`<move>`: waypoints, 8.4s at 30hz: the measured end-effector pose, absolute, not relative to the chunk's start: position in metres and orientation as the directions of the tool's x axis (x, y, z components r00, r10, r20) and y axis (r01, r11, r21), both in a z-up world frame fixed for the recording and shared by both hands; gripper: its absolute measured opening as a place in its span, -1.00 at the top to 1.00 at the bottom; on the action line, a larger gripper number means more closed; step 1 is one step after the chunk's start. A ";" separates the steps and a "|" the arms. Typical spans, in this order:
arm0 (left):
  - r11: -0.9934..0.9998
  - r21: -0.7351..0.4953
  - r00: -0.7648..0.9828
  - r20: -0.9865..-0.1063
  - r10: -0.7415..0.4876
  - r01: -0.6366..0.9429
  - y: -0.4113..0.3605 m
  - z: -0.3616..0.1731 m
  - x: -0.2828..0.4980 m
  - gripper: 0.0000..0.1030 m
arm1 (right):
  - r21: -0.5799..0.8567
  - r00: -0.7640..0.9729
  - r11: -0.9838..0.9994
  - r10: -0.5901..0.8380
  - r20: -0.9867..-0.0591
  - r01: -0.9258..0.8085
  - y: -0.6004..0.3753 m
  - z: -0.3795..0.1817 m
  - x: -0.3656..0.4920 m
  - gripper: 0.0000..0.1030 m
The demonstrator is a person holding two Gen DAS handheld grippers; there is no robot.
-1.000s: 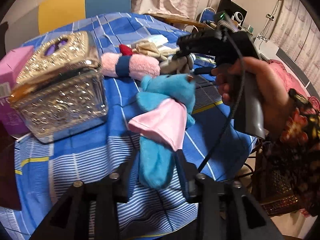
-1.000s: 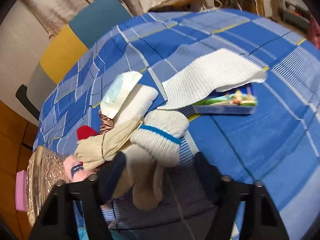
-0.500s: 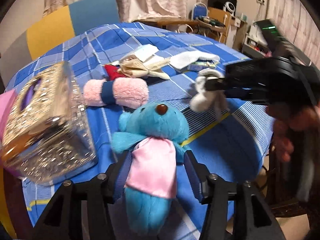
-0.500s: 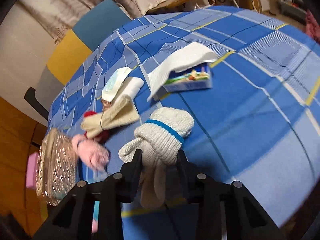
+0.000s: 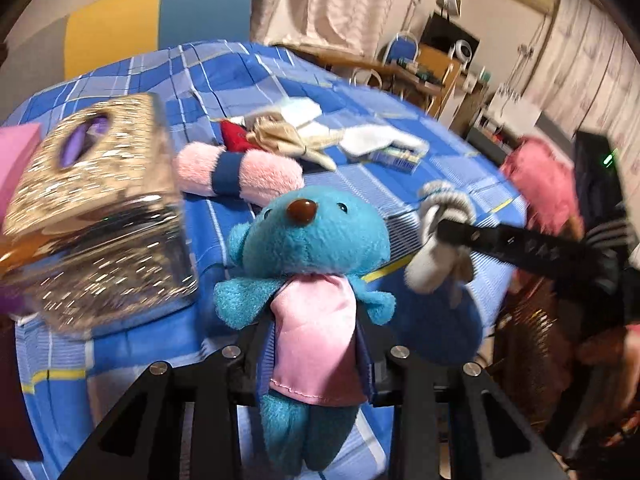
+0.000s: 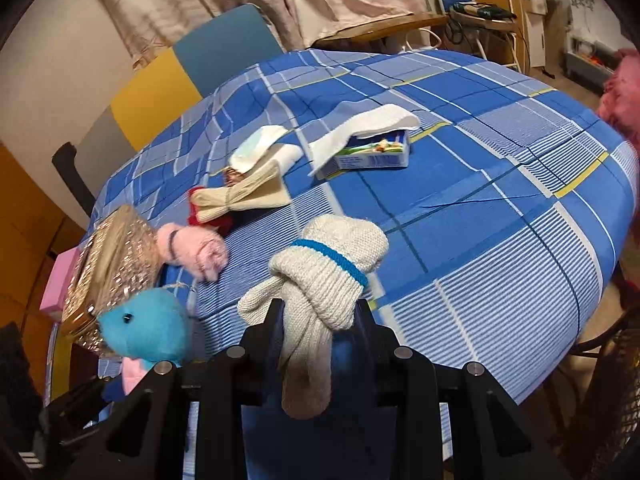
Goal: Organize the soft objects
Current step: 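Lift the blue teddy bear with the left gripper while the right gripper grasps the white glove, then carry the teddy bear into the gold tray with the left gripper while the right gripper carries the glove, then release the teddy bear and glove into the gold tray with both grippers, then move the right gripper to the white towel and grasp it, then grasp the beige cloth strip with the left gripper while the right gripper holds the towel, then carry the beige strip into the gold tray and release it with the left gripper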
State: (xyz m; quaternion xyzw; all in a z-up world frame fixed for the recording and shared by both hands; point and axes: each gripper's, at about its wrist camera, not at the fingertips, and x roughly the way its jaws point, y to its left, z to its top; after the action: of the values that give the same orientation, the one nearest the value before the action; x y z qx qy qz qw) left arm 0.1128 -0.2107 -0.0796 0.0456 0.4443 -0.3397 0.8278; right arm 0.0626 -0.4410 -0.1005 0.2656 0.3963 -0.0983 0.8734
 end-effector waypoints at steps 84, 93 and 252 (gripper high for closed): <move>0.883 -0.362 0.686 -0.725 -0.066 -0.298 0.223 -0.072 0.123 0.04 | 0.084 0.472 0.894 0.311 -0.825 -0.441 0.092 -0.089 0.314 0.26; 0.888 -0.377 0.672 -0.732 -0.112 -0.263 0.210 -0.079 0.123 0.03 | 0.131 0.557 0.910 0.349 -0.753 -0.393 0.070 -0.057 0.301 -0.18; 0.760 -0.292 0.338 -0.764 -0.550 0.580 -0.298 -0.050 0.150 0.49 | 0.439 0.705 0.862 0.146 -0.694 0.254 -0.556 -0.089 0.161 0.84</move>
State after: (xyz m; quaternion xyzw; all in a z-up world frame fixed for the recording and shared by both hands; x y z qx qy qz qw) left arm 0.1499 -0.2983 -0.0496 0.0161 0.4602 -0.3457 0.8176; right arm 0.1609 -0.5555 -0.0889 0.2611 0.3831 -0.0305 0.8855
